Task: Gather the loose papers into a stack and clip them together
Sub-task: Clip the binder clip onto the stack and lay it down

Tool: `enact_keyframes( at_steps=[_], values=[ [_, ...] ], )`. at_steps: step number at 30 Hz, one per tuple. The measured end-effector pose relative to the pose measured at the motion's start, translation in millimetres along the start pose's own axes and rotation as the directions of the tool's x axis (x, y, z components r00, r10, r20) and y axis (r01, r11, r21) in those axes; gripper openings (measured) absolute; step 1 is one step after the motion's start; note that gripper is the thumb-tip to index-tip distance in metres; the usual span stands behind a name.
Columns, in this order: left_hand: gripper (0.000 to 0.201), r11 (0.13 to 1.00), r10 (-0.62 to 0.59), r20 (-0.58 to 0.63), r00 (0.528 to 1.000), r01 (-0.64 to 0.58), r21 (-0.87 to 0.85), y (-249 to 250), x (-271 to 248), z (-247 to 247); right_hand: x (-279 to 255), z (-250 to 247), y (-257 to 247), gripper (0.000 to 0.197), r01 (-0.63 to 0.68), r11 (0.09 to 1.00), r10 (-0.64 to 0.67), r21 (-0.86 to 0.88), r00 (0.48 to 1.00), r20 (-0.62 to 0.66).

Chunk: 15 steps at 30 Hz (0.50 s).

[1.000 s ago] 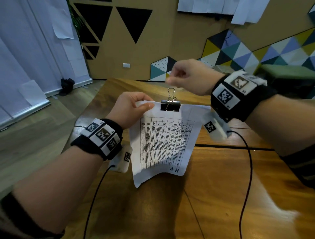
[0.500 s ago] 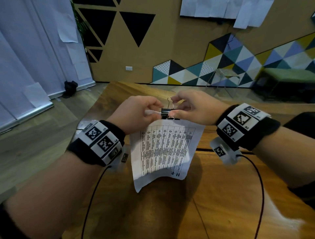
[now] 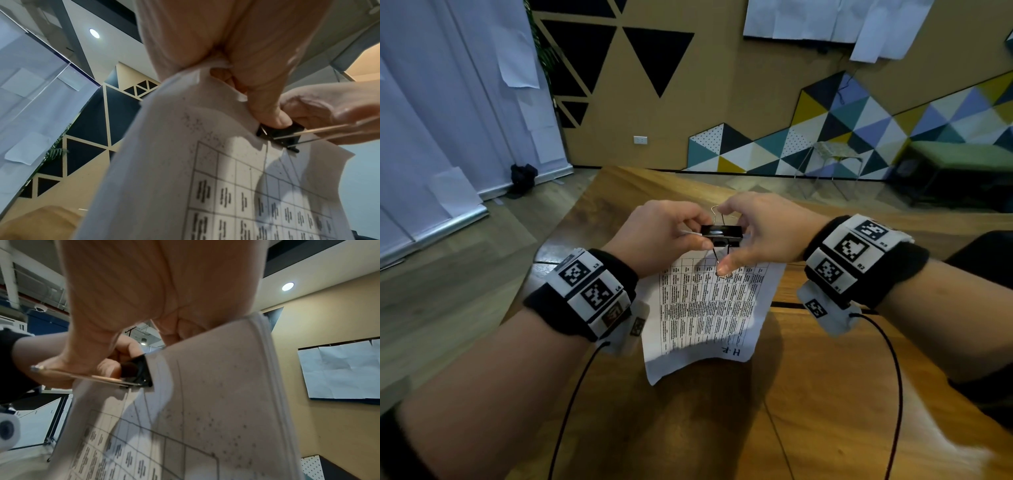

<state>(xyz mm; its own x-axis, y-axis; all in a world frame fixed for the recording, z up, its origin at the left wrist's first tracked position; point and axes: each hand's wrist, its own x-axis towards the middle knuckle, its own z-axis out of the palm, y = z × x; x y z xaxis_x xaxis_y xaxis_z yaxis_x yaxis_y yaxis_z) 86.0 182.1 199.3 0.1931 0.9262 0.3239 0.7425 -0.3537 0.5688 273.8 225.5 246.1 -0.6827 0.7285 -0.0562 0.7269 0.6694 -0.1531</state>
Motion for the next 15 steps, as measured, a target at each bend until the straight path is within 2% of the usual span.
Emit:
enact_keyframes(
  at_steps=[5, 9, 15],
  values=[
    [0.025, 1.0, -0.017, 0.021, 1.0, 0.017, -0.016, -1.1, 0.1, 0.4, 4.3, -5.4, -5.9, 0.101, -0.024, 0.995, 0.026, -0.096, 0.999, 0.027],
    [0.026, 1.0, -0.013, 0.009, 1.0, 0.013, -0.021, -0.3, 0.2, 2.1, 8.2, -5.3, -8.8, 0.088, -0.009, 0.983, 0.024, -0.185, 0.996, 0.08],
    [0.023, 0.999, -0.024, 0.009, 1.0, 0.025, -0.034, -0.4, -1.3, 1.8, 17.1, -5.3, -9.2, 0.074, 0.018, 0.975, 0.007, -0.219, 0.994, 0.11]
  ],
)
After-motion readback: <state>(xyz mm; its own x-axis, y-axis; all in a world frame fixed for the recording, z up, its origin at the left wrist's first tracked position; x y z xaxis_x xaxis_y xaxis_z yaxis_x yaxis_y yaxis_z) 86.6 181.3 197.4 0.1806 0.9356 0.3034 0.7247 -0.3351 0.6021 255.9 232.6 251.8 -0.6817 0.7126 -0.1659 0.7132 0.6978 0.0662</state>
